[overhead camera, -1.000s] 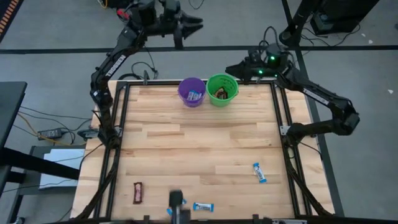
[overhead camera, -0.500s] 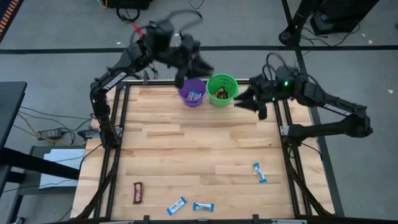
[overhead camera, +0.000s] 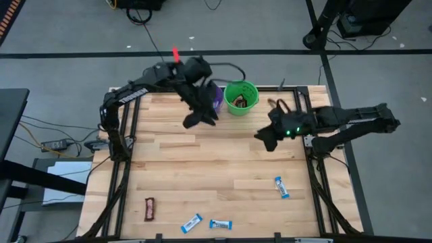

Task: Sort candy by brand, put in halloween buckets
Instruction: Put the white chocolate bar into the purple bucket

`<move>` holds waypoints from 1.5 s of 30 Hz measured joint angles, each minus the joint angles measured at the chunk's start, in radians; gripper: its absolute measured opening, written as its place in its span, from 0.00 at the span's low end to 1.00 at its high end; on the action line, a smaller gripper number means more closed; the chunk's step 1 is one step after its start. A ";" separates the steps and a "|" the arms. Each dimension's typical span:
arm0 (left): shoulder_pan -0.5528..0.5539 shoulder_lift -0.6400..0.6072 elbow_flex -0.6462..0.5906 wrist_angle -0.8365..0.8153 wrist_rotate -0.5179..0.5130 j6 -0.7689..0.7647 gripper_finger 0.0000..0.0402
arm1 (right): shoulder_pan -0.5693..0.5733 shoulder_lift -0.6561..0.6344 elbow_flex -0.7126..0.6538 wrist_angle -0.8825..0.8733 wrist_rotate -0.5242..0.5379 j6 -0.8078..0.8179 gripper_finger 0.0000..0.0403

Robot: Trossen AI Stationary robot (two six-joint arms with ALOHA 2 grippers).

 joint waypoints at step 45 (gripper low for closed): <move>-0.398 0.105 -1.066 2.339 -0.598 -0.989 0.33 | 0.217 -0.152 0.000 0.064 0.723 -0.457 0.41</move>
